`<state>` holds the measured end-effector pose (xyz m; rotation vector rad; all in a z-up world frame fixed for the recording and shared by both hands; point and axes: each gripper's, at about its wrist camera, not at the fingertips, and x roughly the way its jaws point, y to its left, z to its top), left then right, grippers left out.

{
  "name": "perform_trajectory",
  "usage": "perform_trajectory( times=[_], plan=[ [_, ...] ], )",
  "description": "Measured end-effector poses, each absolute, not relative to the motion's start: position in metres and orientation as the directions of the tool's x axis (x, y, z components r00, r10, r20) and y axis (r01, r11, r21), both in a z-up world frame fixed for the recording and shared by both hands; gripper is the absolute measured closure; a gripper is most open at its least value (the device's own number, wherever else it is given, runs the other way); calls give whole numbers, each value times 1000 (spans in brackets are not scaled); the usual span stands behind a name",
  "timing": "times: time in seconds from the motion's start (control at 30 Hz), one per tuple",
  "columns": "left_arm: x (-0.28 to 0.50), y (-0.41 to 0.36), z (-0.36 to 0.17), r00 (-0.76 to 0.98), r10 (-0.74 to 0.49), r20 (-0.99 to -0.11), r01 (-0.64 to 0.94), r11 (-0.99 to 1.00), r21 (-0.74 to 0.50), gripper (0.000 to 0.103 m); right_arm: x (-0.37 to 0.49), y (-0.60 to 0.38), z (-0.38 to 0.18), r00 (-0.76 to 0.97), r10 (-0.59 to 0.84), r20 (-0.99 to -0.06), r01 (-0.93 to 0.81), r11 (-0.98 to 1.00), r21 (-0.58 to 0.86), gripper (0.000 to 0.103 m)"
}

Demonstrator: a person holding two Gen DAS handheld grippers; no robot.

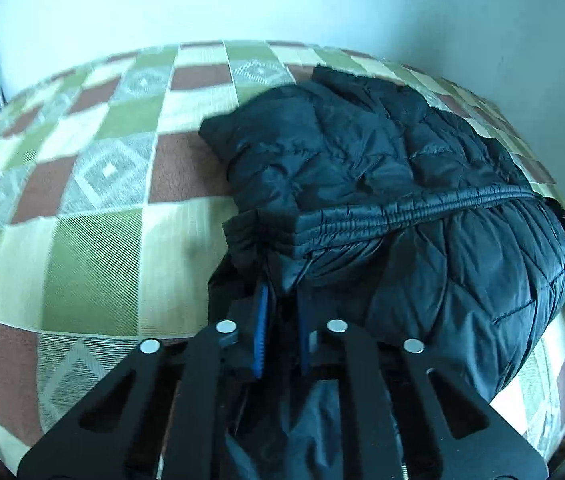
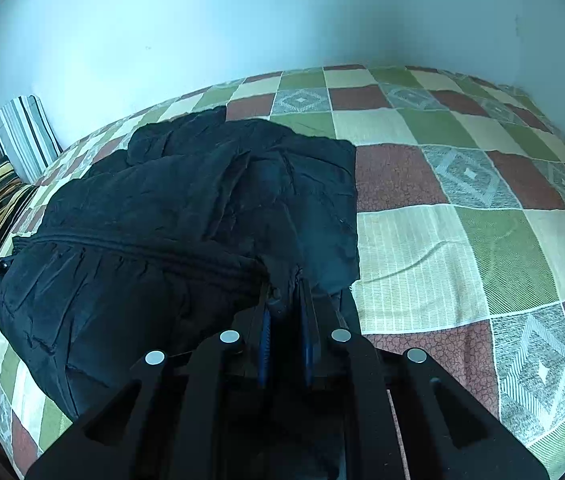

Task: Fold large clothes

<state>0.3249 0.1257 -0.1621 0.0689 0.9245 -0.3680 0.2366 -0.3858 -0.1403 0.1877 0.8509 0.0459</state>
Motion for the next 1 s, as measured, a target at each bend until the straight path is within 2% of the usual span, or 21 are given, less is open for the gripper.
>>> perform_trajectory(
  times=[0.3,0.4,0.6,0.83,1.0],
  plan=[
    [310,116,-95,691,-243,-681,298,954,-39,95,224,-391,-88,759,89,-645,37,983,178,91],
    [324,108,-74,728,-221,-649,285,958,-6,95,239,-396,-72,779,82,-622,36,984,175,91],
    [383,90,-57,752,-155,-641,229,973,34,95,311,-403,-52,793,44,-608,50,989,138,91],
    [473,64,-66,762,-38,-646,144,983,113,95,408,-405,-50,778,-18,-627,119,986,119,91],
    [519,55,-107,720,43,-693,107,979,172,95,470,-398,-93,709,-65,-702,155,986,66,91]
  ],
)
